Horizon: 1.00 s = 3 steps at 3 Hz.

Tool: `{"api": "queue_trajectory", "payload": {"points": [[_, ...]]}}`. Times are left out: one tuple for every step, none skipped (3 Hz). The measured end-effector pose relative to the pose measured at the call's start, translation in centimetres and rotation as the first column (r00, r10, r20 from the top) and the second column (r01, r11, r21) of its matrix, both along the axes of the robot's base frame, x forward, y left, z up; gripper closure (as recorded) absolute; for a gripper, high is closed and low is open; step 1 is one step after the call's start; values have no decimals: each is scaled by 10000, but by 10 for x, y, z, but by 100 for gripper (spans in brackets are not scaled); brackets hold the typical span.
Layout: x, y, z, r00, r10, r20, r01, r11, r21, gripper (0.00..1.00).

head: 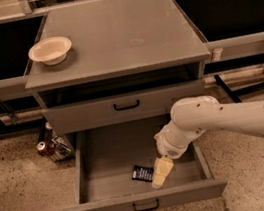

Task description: Pick rxbar blueberry from middle drawer and place on counter

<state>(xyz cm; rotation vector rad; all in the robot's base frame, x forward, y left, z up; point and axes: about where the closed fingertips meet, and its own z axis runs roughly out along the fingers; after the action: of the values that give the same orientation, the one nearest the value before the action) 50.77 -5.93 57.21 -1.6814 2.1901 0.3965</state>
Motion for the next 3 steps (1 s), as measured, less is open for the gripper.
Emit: {"api": "queue_trajectory", "payload": {"points": [[29, 5, -33, 9996, -131, 260, 126, 9997, 191, 0], [56, 15, -51, 9976, -324, 611, 286, 9976, 625, 0], [70, 18, -79, 9972, -298, 692, 242, 9964, 808, 0]]}}
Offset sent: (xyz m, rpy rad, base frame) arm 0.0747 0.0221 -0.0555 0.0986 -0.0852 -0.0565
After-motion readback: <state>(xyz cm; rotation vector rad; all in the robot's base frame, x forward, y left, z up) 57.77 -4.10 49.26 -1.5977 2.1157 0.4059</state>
